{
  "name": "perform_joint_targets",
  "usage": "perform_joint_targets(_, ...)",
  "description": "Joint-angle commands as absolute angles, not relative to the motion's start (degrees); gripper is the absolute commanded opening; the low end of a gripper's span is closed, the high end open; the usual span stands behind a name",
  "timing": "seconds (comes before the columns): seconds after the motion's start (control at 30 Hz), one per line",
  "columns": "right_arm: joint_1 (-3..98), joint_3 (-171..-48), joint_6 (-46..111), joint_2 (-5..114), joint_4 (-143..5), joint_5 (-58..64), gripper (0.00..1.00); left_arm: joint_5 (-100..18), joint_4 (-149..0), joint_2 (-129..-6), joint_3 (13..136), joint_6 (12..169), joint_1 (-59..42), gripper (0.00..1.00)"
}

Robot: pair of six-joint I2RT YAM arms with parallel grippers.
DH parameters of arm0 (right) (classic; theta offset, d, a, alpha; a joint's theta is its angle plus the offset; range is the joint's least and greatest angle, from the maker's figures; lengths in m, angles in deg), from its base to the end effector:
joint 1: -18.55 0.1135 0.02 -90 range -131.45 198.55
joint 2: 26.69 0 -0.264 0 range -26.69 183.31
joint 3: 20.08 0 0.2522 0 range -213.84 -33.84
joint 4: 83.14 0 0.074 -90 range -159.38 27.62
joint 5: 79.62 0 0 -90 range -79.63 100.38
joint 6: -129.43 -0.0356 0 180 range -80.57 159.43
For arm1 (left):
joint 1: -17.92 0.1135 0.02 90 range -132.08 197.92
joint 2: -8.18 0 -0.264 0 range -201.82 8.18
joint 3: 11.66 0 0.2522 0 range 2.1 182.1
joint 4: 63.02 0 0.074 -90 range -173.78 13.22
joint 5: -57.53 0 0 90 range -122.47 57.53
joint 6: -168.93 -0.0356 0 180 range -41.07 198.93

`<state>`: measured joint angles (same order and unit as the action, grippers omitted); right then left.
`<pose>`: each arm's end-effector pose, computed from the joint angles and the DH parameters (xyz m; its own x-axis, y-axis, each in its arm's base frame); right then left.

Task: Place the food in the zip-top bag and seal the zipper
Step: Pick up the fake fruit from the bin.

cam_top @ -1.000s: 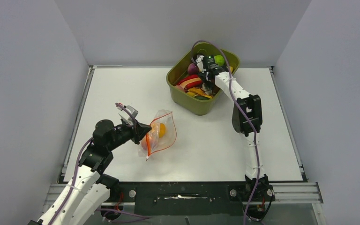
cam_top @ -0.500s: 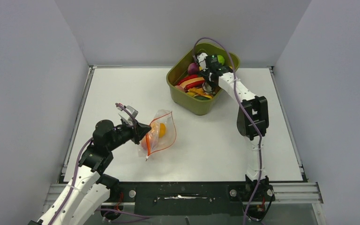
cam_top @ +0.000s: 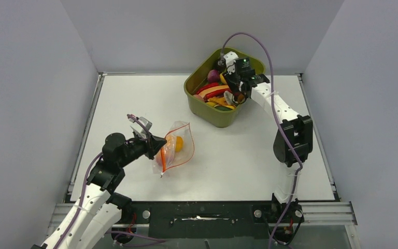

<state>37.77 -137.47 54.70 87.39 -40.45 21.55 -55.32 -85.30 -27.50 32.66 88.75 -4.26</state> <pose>0.4401 0.1461 0.3000 -0.5301 -0.4584 -0.7133 -0.3329 0.8862 -0.3221 0.1417 -0.0727 0.2802 -0.3341 -0.0335 -0.9419 0.6499 0.7156 -0.2560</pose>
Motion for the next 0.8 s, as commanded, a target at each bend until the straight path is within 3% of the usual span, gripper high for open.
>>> perform_joint_targets(0.0, 38.2, -134.7, 48.9, 79.6, -42.8, 17.6, 0.36, -55.1, -82.9, -26.8, 33.5, 89.0, -4.6, 0.0)
perform_joint_targets(0.53, 40.0, -114.5, 33.1, 55.2, -50.2, -0.4, 0.36, -53.9, -78.0, -30.0, 38.0, 98.7, -4.6, 0.0)
perform_joint_targets(0.77, 47.3, -109.1, 25.4, 47.3, -52.4, -1.7, 0.36, -53.5, -76.1, -31.1, 39.5, 101.4, -4.6, 0.0)
